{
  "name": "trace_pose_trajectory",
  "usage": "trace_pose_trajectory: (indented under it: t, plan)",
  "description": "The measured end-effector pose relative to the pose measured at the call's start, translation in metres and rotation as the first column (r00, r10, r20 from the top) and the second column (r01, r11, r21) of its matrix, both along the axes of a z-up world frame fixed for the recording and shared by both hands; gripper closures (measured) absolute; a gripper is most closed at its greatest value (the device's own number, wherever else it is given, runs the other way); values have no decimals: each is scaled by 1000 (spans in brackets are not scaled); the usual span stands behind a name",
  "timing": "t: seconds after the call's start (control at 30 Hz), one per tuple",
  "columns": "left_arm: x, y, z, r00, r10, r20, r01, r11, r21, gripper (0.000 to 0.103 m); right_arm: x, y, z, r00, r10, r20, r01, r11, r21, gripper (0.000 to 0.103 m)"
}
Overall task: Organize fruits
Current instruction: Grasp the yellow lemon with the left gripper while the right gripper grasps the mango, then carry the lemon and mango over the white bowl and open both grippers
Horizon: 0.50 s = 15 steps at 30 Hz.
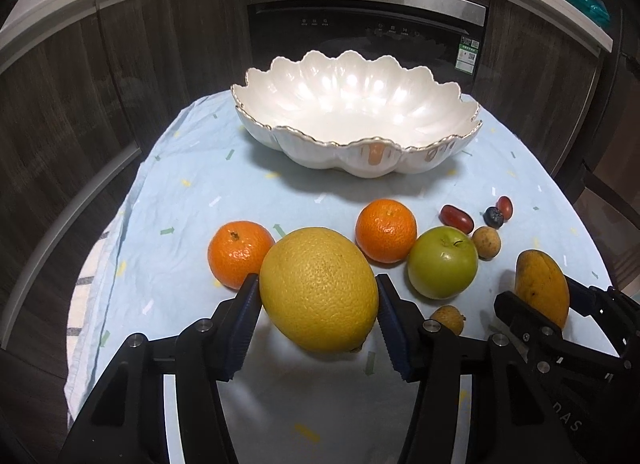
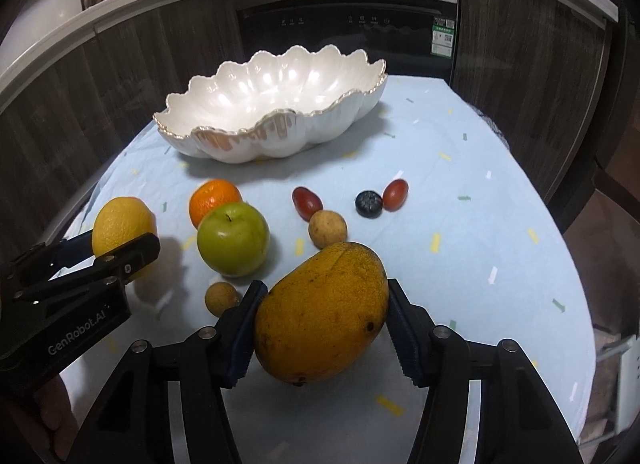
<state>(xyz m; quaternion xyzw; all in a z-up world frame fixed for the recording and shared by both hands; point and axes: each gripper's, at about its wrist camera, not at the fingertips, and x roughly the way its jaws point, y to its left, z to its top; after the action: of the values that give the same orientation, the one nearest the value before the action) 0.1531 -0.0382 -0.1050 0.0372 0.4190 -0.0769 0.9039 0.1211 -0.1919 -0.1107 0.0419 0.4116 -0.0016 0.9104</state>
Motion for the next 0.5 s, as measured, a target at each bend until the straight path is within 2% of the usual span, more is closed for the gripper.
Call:
trace_pose_trajectory:
  t: [0.5]
  plan:
    - [9, 2, 33, 999, 3, 45, -2, 1000, -7, 48, 8, -1, 27, 998, 6, 59, -6, 1000, 2, 44]
